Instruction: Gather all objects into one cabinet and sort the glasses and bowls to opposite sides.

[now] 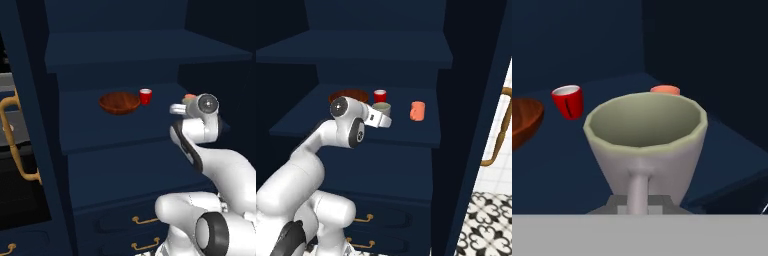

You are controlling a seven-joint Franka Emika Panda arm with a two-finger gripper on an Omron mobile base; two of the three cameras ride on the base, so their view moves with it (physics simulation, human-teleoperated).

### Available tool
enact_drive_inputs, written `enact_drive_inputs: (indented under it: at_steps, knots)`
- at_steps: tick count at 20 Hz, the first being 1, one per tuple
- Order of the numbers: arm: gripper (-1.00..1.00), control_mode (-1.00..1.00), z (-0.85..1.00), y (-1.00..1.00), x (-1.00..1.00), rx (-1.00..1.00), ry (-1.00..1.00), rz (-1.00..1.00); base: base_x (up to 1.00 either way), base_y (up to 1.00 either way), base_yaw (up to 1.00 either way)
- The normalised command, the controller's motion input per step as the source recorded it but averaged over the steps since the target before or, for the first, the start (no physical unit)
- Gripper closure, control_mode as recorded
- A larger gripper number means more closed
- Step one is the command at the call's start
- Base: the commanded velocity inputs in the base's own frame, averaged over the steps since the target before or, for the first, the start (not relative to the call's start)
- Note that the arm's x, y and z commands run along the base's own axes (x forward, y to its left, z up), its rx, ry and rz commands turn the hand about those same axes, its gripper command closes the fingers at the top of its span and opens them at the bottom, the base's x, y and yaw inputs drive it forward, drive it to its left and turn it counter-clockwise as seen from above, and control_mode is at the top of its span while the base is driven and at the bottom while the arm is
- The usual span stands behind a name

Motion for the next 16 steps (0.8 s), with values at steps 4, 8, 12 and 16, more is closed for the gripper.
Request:
enact_drive_inputs:
  at_steps: [4, 8, 12, 16]
  knots:
    - [1.00, -1.00, -0.24, -0.10, 0.48, 0.01, 0.00, 0.00, 0.00, 0.00, 0.00]
    - [1.00, -1.00, -0.35, -0.09, 0.44, 0.00, 0.00, 0.00, 0.00, 0.00, 0.00]
    - [1.00, -1.00, -0.29, -0.23, 0.27, 0.00, 0.00, 0.00, 0.00, 0.00, 0.00]
    - [1.00, -1.00, -0.15, -0.25, 0.33, 0.00, 0.00, 0.00, 0.00, 0.00, 0.00]
